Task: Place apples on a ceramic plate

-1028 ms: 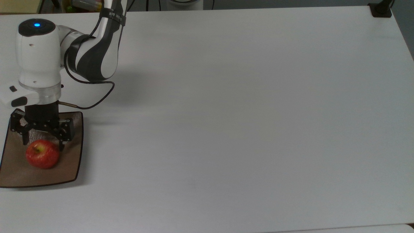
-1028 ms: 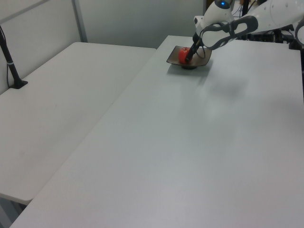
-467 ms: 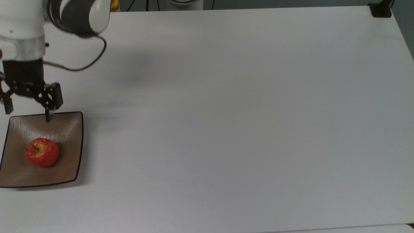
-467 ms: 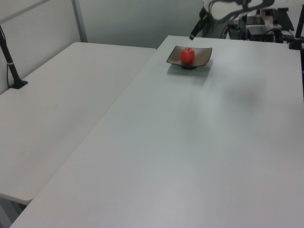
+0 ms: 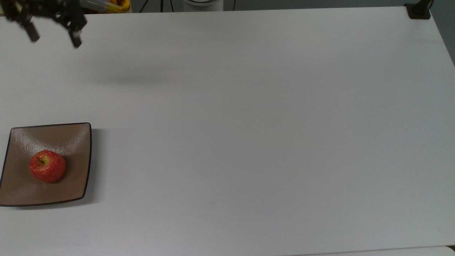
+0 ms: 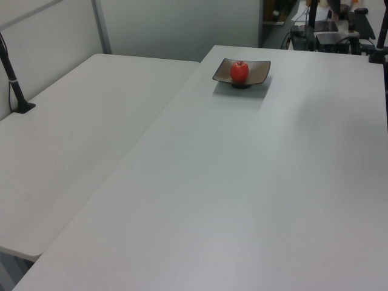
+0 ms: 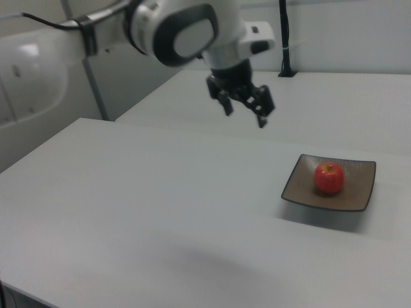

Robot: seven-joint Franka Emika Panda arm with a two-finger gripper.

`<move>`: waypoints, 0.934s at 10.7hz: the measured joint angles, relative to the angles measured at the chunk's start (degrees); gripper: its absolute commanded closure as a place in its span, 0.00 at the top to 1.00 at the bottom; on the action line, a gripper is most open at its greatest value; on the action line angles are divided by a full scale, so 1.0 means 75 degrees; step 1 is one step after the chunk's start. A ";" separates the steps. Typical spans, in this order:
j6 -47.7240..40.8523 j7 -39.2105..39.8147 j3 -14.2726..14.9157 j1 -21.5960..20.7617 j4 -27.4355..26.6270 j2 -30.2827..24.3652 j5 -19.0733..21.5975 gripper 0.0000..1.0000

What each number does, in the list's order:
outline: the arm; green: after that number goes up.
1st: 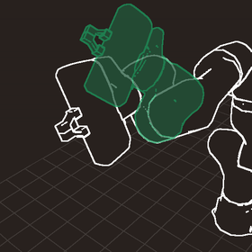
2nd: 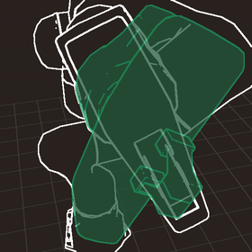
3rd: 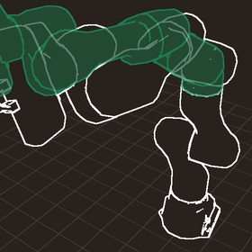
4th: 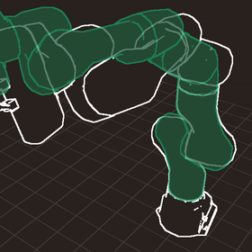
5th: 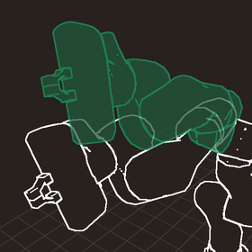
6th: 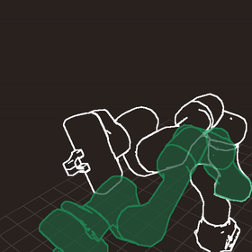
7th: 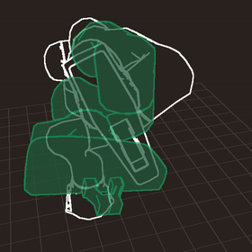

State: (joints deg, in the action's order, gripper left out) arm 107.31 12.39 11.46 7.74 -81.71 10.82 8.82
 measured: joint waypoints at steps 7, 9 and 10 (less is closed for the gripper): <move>-0.3225 -0.2472 -0.0821 -0.1069 -0.0312 -0.1857 -0.0019 1.00; -0.3051 -0.2724 -0.1591 -0.1101 -0.0658 -0.1845 -0.0361 1.00; -0.2596 -0.2747 -0.1842 -0.1123 -0.0950 -0.1825 -0.0486 1.00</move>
State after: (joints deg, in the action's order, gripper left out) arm 87.84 -8.21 -2.35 -0.68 -88.84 -2.86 5.18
